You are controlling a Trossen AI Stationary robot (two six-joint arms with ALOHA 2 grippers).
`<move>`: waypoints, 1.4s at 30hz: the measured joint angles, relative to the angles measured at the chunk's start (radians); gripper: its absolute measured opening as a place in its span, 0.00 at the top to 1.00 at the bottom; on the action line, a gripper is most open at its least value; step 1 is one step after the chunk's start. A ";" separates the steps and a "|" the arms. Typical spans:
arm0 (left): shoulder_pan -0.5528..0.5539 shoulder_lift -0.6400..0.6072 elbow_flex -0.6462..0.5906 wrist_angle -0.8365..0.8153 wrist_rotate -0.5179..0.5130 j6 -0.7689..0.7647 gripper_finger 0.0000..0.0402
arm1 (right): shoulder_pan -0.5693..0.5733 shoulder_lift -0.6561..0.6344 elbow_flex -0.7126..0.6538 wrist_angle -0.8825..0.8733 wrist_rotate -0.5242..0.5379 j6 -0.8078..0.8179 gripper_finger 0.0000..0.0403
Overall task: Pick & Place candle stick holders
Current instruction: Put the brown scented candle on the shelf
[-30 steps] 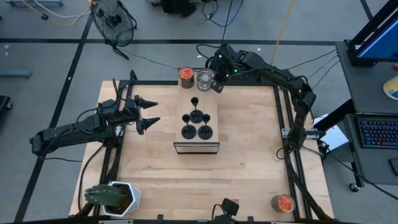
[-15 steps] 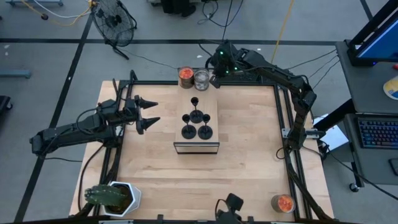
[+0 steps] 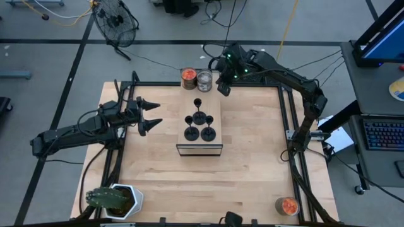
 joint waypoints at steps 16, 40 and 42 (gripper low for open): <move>0.000 0.000 0.000 -0.001 0.003 0.001 0.01 | 0.046 0.042 -0.090 0.172 -0.100 0.103 1.00; 0.000 0.000 0.000 -0.003 0.002 0.003 0.01 | 0.032 0.041 -0.161 0.337 -0.063 0.103 1.00; 0.000 0.000 0.000 -0.003 0.002 0.003 0.01 | 0.030 0.041 -0.161 0.337 -0.047 0.097 1.00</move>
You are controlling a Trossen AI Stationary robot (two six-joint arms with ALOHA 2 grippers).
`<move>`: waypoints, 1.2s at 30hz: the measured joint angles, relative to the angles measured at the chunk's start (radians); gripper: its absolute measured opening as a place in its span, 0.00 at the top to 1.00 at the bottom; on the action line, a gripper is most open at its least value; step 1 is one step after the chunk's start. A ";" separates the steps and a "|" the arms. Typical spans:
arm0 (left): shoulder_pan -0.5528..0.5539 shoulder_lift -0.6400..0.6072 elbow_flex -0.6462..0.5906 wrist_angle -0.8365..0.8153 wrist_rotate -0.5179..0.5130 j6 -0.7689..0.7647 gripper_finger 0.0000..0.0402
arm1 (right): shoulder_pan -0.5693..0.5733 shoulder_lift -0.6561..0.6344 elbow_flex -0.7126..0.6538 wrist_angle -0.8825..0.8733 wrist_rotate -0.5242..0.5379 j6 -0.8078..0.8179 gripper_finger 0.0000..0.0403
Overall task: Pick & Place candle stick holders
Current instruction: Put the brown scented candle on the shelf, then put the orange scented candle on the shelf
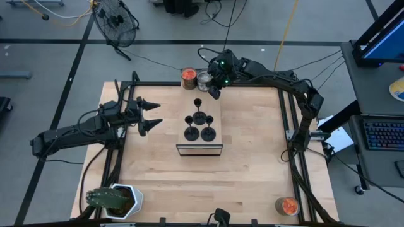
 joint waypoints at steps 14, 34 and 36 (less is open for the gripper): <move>0.000 0.000 0.000 0.000 -0.001 0.000 0.01 | -0.026 0.000 0.000 0.033 0.005 -0.010 1.00; 0.000 0.001 0.000 0.000 -0.001 0.002 0.01 | 0.044 -0.142 -0.001 -0.287 0.141 0.008 1.00; 0.000 0.001 0.000 0.000 -0.001 0.003 0.01 | 0.057 -0.193 0.000 -0.413 0.170 0.062 1.00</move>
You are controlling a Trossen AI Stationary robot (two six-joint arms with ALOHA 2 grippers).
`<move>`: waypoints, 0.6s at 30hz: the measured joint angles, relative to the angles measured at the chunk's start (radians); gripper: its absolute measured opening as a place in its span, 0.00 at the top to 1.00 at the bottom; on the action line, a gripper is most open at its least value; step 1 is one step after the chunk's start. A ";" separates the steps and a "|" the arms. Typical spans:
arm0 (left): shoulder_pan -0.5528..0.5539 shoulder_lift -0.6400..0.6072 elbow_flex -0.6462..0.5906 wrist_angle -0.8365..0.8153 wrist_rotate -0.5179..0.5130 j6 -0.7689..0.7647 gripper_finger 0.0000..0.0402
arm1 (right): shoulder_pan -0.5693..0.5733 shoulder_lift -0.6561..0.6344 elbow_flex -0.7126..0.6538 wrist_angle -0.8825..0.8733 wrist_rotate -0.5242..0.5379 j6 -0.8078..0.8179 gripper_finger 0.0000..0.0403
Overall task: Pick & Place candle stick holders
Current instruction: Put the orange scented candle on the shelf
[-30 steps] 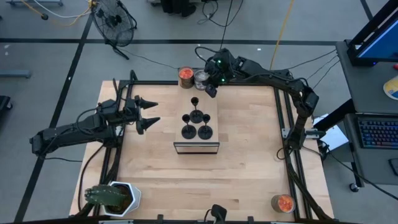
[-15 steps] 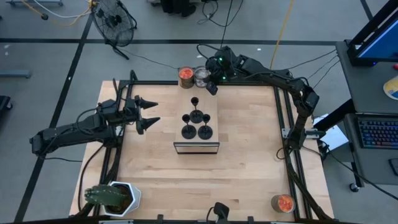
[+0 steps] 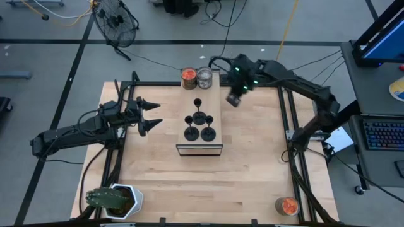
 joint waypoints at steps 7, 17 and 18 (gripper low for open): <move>0.000 0.000 0.000 -0.007 0.026 0.037 0.01 | 0.138 -0.137 0.000 -0.407 0.096 0.255 1.00; 0.000 0.000 0.000 -0.009 0.033 0.042 0.01 | 0.501 -0.315 -0.127 -0.562 0.117 0.737 1.00; 0.000 0.000 0.000 -0.013 0.034 0.042 0.01 | 0.542 -0.331 -0.155 -0.563 0.117 0.792 1.00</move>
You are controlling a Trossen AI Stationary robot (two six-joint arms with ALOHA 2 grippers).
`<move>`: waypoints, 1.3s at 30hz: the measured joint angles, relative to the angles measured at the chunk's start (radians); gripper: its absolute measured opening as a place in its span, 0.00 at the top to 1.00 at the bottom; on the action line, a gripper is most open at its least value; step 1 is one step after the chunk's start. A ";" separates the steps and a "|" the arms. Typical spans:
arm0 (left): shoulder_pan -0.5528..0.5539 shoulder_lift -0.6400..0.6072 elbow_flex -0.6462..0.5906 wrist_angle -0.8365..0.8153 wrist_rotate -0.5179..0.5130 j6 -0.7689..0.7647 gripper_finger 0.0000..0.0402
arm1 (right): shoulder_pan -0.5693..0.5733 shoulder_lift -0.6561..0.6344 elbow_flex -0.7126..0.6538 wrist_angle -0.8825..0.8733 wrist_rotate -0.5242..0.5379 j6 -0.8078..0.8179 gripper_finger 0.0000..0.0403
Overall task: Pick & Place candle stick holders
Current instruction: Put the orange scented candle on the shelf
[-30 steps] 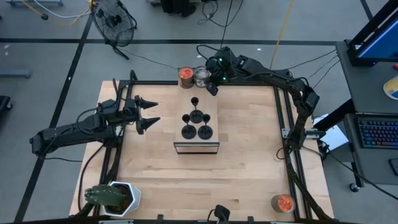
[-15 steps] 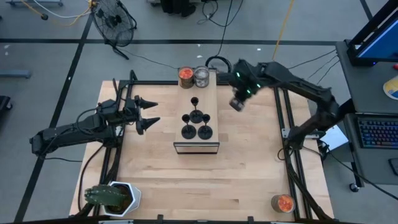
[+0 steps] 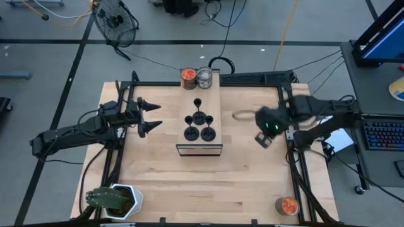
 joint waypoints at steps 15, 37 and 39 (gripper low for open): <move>0.000 0.000 0.000 -0.015 0.047 0.011 0.01 | 0.562 -0.054 -0.351 0.291 -0.209 0.631 1.00; 0.000 0.000 0.000 -0.026 0.079 -0.002 0.01 | 0.824 -0.053 -0.617 0.830 -0.446 0.507 1.00; 0.000 0.000 0.000 -0.026 0.079 -0.003 0.01 | 0.835 -0.053 -0.624 0.809 -0.423 0.511 1.00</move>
